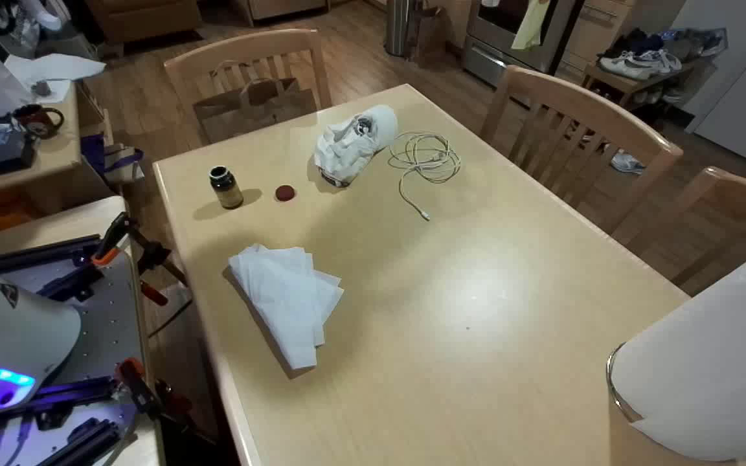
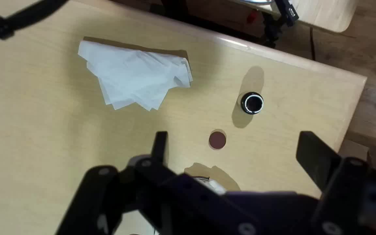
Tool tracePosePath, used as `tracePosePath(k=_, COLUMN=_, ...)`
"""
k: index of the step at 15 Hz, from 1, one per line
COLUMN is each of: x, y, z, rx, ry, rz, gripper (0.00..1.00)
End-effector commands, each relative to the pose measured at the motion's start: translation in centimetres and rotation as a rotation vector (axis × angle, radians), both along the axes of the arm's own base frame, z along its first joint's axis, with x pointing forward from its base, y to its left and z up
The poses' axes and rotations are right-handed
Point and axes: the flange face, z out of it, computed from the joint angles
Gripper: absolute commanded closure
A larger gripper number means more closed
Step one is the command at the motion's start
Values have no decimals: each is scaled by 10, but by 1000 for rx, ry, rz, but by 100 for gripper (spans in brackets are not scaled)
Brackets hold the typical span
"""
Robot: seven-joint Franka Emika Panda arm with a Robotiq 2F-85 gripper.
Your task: Use the paper towel to wipe the table
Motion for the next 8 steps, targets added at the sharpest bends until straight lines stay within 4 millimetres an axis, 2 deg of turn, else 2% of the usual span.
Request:
tracePosePath(k=1, x=0, y=0, z=1, rx=0, ry=1, rz=0, gripper=0)
tracePosePath(k=4, x=-1, y=-6, z=-15, rx=16, ry=-6, rz=-3, gripper=0)
tracePosePath(k=8, x=-4, y=-20, z=-57, rx=14, ry=-30, rz=-39, gripper=0)
